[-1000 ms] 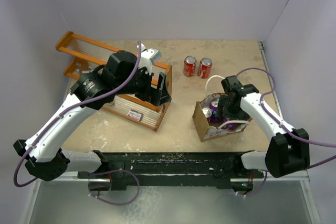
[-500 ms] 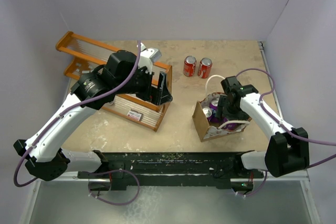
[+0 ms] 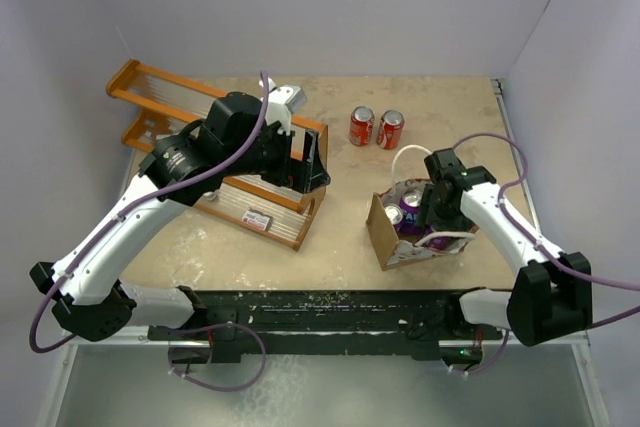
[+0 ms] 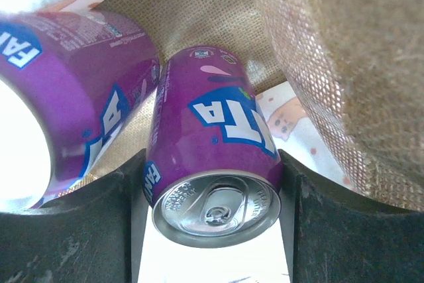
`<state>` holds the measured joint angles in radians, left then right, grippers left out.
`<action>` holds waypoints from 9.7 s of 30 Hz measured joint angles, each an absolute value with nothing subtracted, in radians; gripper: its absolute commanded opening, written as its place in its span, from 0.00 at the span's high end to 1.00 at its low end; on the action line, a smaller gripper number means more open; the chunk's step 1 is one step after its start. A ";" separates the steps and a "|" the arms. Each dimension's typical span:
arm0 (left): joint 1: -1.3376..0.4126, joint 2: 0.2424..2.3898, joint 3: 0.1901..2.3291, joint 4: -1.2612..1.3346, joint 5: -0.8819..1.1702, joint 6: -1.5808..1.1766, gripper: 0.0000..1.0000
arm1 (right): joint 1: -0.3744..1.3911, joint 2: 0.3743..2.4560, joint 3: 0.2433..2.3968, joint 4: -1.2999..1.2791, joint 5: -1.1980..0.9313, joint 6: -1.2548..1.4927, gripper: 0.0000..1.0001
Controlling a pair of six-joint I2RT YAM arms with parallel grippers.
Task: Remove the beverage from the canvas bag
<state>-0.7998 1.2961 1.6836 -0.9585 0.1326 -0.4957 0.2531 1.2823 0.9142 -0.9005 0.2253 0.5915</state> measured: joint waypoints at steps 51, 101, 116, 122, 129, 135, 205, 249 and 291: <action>-0.800 1.245 1.713 -0.953 0.017 -0.497 0.01 | 0.256 1.031 1.155 -1.056 0.044 0.642 1.00; -0.786 1.394 1.900 -0.972 -0.231 -0.396 0.01 | 0.226 1.380 1.559 -0.575 0.428 0.566 1.00; -0.780 1.488 1.971 -0.863 -0.258 -0.208 0.01 | 0.164 1.784 1.616 -0.571 0.346 0.518 1.00; -0.779 1.484 1.943 -0.826 -0.273 -0.152 0.01 | 0.127 1.925 1.679 -0.599 0.298 0.511 1.00; -0.779 1.452 1.906 -0.822 -0.349 -0.092 0.01 | 0.109 2.023 1.726 -0.628 0.268 0.508 1.00; -0.779 1.443 1.906 -0.815 -0.371 -0.084 0.01 | 0.110 2.084 1.806 -0.649 0.264 0.490 0.98; -0.861 1.424 1.832 -0.802 -0.024 -0.361 0.01 | 0.120 1.046 1.324 -0.896 -0.062 0.466 0.00; -1.034 1.393 1.832 -0.816 -0.215 -0.194 0.01 | 0.306 1.348 0.936 -0.808 0.215 1.213 0.07; -1.085 1.393 1.832 -0.815 -0.189 -0.201 0.01 | 0.306 0.960 0.916 -0.920 0.199 1.292 1.00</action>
